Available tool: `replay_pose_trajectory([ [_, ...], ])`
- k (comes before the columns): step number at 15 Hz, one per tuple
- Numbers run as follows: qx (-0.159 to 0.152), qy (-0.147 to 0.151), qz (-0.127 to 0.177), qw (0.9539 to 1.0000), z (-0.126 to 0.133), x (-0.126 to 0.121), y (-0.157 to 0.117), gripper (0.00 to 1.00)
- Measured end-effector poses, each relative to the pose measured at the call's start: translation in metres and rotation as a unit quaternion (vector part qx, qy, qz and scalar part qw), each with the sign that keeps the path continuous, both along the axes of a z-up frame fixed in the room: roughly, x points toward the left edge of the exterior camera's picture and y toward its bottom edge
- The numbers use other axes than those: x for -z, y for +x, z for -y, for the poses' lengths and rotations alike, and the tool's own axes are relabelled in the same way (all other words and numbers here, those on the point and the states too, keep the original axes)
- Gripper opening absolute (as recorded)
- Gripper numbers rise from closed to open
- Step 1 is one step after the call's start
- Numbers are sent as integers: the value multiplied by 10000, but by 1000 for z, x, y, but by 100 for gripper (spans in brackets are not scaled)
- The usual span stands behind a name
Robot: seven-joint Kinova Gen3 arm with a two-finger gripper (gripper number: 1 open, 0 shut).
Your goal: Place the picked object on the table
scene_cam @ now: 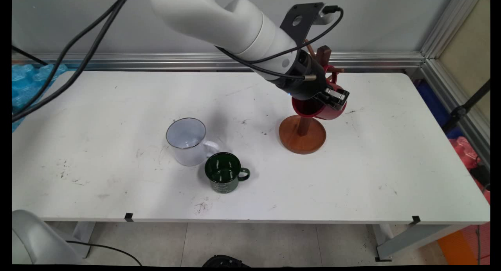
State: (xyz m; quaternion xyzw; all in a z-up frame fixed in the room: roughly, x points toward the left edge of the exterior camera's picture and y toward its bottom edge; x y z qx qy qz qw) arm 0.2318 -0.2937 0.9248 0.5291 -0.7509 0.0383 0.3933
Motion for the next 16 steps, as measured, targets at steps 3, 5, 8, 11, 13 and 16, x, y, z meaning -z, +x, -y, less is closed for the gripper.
replay_pose_trajectory([
  [3,-10,-9,18,10000,-1,0,1,0],
  [5,-9,-26,19,10000,-3,-1,3,0],
  [8,3,-86,-23,10000,-5,-5,5,0],
  [11,8,-180,-86,9998,-5,-12,7,0],
  [13,22,-243,-142,9996,-6,-17,7,0],
  [16,69,-321,-241,9992,-9,-25,6,0],
])
